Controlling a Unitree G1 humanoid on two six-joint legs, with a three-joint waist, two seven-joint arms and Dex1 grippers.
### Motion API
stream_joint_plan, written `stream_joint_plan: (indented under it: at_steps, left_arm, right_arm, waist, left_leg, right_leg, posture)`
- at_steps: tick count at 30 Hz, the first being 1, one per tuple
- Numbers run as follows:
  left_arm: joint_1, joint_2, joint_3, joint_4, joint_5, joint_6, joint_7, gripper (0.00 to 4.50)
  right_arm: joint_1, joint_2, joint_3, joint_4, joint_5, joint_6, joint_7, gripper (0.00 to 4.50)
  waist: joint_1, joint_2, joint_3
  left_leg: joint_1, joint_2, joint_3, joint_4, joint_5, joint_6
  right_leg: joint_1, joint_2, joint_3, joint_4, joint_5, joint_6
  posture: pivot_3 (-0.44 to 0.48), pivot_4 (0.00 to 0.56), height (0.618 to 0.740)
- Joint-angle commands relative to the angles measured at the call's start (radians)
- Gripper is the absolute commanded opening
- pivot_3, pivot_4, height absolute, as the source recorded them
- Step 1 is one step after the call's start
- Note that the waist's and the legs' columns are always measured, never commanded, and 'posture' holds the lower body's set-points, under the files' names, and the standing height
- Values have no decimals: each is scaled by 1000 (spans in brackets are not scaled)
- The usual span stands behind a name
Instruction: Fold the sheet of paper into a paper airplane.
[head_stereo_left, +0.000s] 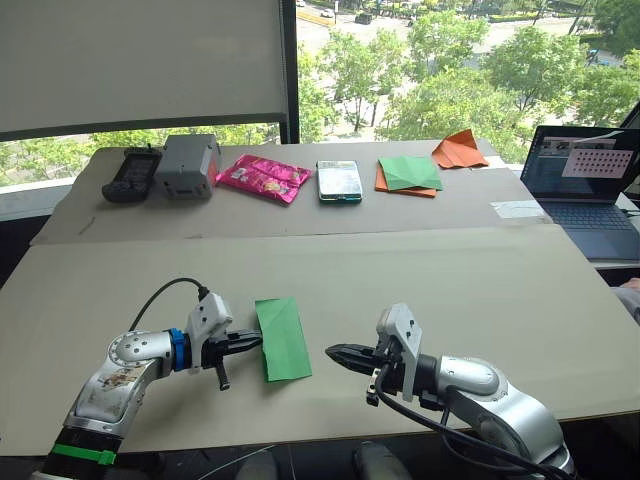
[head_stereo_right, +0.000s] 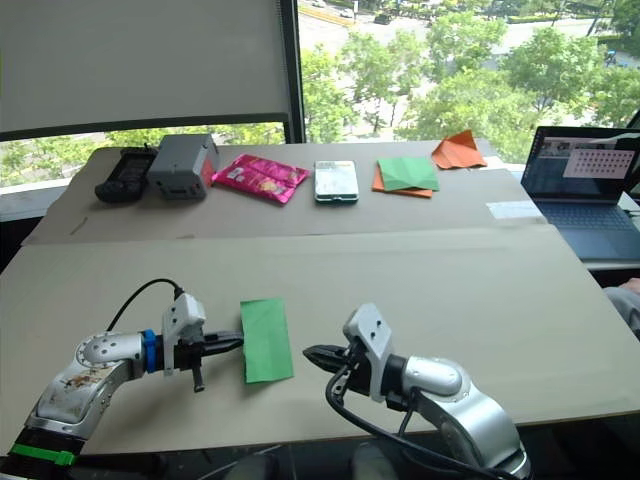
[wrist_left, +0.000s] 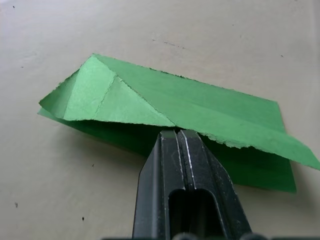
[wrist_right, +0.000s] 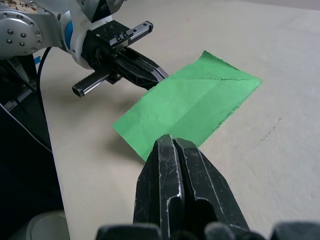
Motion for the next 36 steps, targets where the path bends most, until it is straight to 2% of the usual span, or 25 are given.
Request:
stream_joint_plan:
  at_steps: [1, 8, 13, 17, 26, 31, 36]
  left_arm:
    - [-74, -28, 1, -59, -61, 57, 4, 0]
    - [-222, -155, -149, 120, 71, -28, 15, 0]
    - [-271, -208, -229, 254, 173, -134, 15, 0]
    - [-288, -242, -252, 297, 198, -179, 2, 0]
    - [-271, -214, -233, 281, 206, -194, -13, 0]
    - [-251, -182, -202, 240, 196, -175, -4, 0]
    - [-155, -113, -148, 167, 186, -138, 6, 0]
  right_arm:
    - [10, -9, -21, -48, 28, -12, -10, 78]
    - [-50, -3, -116, -35, 100, -4, -17, 78]
    - [-128, 4, -173, -8, 167, 16, -29, 78]
    - [-222, -22, -28, 112, 32, 1, -39, 78]
    - [-252, 39, 133, 443, -179, -154, -54, 78]
    - [-222, 46, 176, 518, -233, -170, -41, 78]
    - [-215, 51, 166, 519, -247, -150, -53, 78]
  waist:
    - [2, 0, 0]
    - [2, 3, -1]
    - [-2, 3, -2]
    - [-6, 3, -2]
    - [-1, 4, -3]
    - [-6, 4, -5]
    - [-8, 9, -10]
  left_leg:
    - [0, 0, 0, 0, 2, 3]
    - [-2, -1, 0, 6, 3, 4]
    - [-2, -1, -1, 7, 3, 5]
    - [-3, -1, -1, 7, 4, 6]
    - [-3, -2, -1, 9, 5, 9]
    - [-3, -1, -1, 13, 5, 9]
    - [-2, -1, -1, 13, 5, 9]
  right_leg:
    - [1, 0, 0, 0, 0, 0]
    - [3, 0, 0, 0, 2, 3]
    - [4, 1, 0, 0, 5, 3]
    - [5, 1, 0, 0, 7, 3]
    - [5, 1, 0, 2, 8, 5]
    - [6, 2, 0, 6, 8, 5]
    - [5, 2, 0, 8, 7, 3]
  posture:
    - [0, 150, 740]
    - [0, 150, 740]
    - [0, 150, 740]
    - [0, 150, 740]
    - [0, 150, 740]
    - [0, 150, 740]
    - [0, 150, 740]
